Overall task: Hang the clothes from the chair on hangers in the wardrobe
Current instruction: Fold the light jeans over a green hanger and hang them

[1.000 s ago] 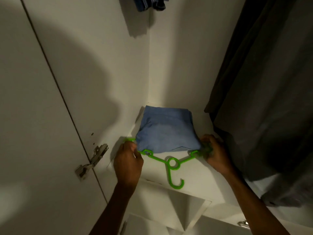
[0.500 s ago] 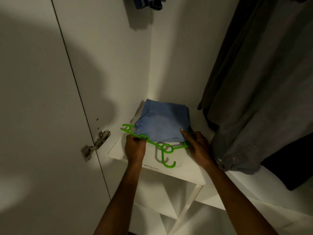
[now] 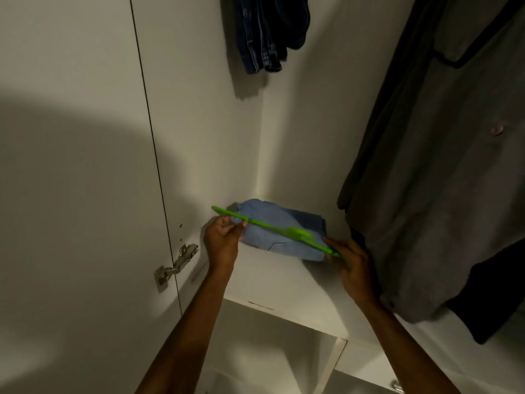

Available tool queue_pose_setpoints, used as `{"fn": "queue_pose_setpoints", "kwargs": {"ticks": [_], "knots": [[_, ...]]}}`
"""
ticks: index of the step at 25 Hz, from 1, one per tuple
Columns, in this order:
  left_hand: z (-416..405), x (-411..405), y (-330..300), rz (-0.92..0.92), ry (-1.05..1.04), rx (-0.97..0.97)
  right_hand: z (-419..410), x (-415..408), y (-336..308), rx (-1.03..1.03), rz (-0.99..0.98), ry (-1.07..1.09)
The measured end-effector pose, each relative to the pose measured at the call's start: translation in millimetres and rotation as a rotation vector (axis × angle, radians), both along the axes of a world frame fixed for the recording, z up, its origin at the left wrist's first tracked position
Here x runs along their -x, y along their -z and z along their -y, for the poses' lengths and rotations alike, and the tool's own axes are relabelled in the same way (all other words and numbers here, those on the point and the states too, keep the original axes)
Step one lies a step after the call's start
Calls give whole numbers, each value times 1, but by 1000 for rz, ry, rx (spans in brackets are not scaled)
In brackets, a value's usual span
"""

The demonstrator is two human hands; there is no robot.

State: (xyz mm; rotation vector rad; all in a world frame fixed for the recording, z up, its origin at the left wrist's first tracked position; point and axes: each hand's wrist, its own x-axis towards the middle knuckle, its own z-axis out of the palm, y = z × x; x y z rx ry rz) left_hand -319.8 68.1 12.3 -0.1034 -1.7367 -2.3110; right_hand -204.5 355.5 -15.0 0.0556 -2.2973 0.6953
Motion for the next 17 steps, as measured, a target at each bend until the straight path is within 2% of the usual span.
{"fn": "queue_pose_setpoints", "kwargs": {"ticks": [3,7,8,10,12,13,15,17], "knots": [[-15,7,-53,-86,-77,-19,-4,0,-45,108,-91,32],[-27,15,-114,-276,178,49,-18,5,-113,269,-98,-21],[-28,15,-121,-364,157,122,-23,5,-131,319,-65,-47],[-28,14,-114,-443,-62,301,-34,3,-153,369,29,-81],[-31,8,-85,-301,-175,395,-42,2,-159,346,107,-62],[-34,6,-66,-146,-111,401,-46,2,-156,361,126,-59],[-38,6,-28,135,225,298,-48,-5,-149,461,146,-81],[-44,10,-4,152,561,252,-51,-14,-148,554,160,-84]]}}
